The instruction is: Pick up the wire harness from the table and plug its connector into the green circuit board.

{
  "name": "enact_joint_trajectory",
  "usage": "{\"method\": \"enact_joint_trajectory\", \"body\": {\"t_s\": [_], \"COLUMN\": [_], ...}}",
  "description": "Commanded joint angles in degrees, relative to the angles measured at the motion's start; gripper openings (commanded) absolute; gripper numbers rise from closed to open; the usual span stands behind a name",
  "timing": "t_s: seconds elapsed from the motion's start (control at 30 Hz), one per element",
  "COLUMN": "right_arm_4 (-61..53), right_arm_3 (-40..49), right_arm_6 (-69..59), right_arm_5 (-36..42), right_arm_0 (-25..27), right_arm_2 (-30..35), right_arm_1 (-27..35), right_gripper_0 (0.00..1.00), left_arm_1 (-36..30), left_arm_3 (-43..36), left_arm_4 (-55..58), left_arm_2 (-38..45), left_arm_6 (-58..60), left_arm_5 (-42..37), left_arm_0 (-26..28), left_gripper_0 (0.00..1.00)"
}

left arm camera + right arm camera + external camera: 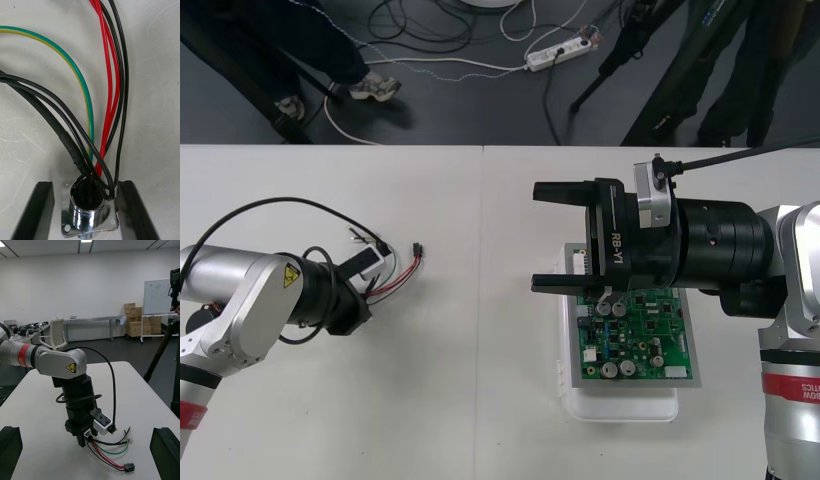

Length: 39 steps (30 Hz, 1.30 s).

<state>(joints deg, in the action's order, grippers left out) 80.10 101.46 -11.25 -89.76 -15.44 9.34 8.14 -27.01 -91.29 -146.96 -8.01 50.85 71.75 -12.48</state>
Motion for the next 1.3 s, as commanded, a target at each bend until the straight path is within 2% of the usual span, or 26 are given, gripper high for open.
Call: {"method": "enact_joint_trajectory", "body": {"t_s": [0.03,1.0,1.3], "right_arm_4": [-0.7,-1.7,-1.7], "right_arm_3": [0.5,0.5,0.5], "right_arm_6": [0.9,1.1,1.2], "right_arm_5": [-0.2,-0.2,-0.2], "right_arm_0": [-1.7,-1.6,-1.4], "right_arm_2": [-0.6,0.6,1.5], "right_arm_1": [-0.8,1.0,1.1], "right_gripper_0": [1.00,1.00,1.00], "left_arm_1": [1.0,-0.3,-2.1], "left_arm_3": [-0.4,-0.8,-6.3], "left_arm_4": [0.4,4.5,6.7], "left_arm_2": [-1.0,0.9,4.5], "left_arm_6": [4.0,0.6,0.0], "left_arm_5": [-2.2,-2.1,6.2], "left_arm_0": [-1.8,-2.3,-2.4], "left_gripper_0": [0.00,0.00,0.00]}}
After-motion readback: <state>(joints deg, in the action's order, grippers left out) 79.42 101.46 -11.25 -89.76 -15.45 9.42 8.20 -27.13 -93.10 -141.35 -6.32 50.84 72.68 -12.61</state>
